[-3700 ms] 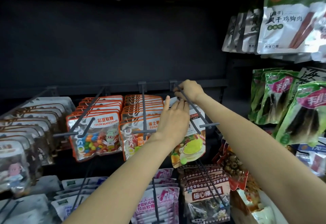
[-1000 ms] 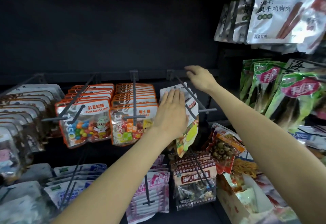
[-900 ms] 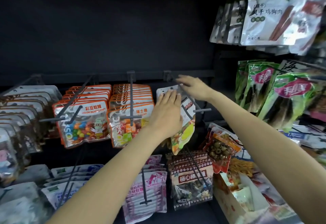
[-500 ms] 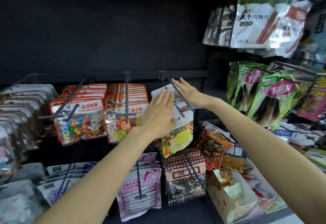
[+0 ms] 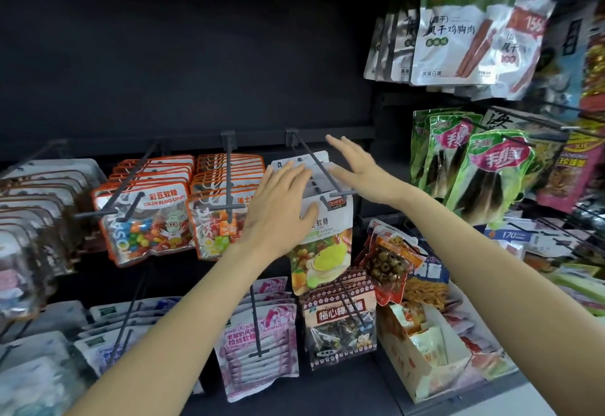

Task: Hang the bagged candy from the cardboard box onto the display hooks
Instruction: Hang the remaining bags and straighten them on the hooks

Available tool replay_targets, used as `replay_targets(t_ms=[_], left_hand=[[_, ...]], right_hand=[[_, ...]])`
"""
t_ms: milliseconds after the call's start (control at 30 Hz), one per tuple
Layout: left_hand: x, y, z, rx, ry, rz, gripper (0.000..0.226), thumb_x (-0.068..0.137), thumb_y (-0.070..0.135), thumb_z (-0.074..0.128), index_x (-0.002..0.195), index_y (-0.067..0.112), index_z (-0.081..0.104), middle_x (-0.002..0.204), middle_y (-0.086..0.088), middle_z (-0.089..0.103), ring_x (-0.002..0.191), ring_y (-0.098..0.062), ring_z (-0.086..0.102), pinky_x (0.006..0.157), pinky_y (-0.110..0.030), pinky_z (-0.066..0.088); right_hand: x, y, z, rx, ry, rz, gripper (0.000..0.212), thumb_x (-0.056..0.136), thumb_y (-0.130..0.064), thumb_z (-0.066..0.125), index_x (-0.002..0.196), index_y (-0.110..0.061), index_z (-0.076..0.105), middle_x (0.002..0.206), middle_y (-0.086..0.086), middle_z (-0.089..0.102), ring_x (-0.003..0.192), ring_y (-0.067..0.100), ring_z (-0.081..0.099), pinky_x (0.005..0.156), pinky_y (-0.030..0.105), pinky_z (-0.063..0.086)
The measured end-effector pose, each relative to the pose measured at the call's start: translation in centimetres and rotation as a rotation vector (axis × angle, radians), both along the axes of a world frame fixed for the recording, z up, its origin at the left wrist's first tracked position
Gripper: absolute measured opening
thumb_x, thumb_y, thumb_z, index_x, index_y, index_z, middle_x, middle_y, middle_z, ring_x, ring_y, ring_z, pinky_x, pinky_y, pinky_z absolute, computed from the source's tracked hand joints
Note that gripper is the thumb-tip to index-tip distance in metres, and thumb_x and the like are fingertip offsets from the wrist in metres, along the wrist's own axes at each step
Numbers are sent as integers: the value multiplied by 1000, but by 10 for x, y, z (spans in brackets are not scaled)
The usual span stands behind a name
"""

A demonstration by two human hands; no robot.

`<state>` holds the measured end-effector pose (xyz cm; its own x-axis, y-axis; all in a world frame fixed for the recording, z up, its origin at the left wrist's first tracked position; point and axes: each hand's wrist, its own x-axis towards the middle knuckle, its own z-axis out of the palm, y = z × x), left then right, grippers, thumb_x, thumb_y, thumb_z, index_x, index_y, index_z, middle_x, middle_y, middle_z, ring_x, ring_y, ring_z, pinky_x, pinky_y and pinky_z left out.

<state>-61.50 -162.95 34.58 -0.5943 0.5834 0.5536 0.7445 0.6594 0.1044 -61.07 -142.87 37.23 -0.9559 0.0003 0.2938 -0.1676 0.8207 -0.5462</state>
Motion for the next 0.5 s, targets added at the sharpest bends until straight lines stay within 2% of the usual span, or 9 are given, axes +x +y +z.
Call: replay_targets(t_ms=[100, 200, 267, 333, 400, 500], left_hand=[[11, -4, -4, 180, -1, 8, 46, 100, 30, 34, 142, 11, 41, 146, -1, 43, 138, -14, 32, 115, -24, 3], [11, 1, -4, 106, 17, 100, 48, 101, 29, 26, 143, 11, 39, 148, -2, 41, 140, -15, 30, 117, -29, 2], [5, 7, 0, 12, 15, 172, 49, 102, 30, 23, 146, 10, 32, 153, -4, 33, 143, -16, 23, 118, -32, -2], [-1, 14, 5, -89, 1, 218, 51, 103, 31, 19, 149, 9, 25, 156, -6, 24, 146, -19, 16, 117, -35, -5], [-5, 21, 7, -177, -47, 232, 53, 103, 32, 17, 150, 7, 19, 158, -9, 16, 147, -20, 10, 117, -36, -6], [-9, 25, 9, -221, -154, 222, 55, 103, 31, 15, 151, 6, 13, 159, -10, 11, 147, -20, 6, 117, -35, -6]], right_hand=[[13, 4, 10, 65, 188, -61, 43, 100, -21, 45, 143, -22, 42, 152, 1, 35, 145, 17, 18, 116, 34, 16], [15, -1, 8, 210, 209, -72, 37, 100, -15, 43, 137, -15, 51, 145, 2, 46, 142, 16, 26, 113, 30, 20], [11, -4, 1, 281, 142, -29, 40, 102, -19, 40, 141, -15, 45, 151, 1, 38, 145, 16, 20, 118, 37, 16], [8, -3, -5, 331, 11, 19, 46, 103, -21, 36, 149, -15, 29, 158, -2, 21, 147, 14, 7, 119, 46, 10], [6, -1, -9, 359, -97, 64, 53, 104, -20, 36, 152, -14, 13, 160, -2, 6, 148, 13, -2, 119, 47, 6], [5, -1, -15, 345, -141, 86, 54, 104, -16, 33, 152, -13, 8, 160, 0, 1, 148, 14, -5, 119, 48, 3]])
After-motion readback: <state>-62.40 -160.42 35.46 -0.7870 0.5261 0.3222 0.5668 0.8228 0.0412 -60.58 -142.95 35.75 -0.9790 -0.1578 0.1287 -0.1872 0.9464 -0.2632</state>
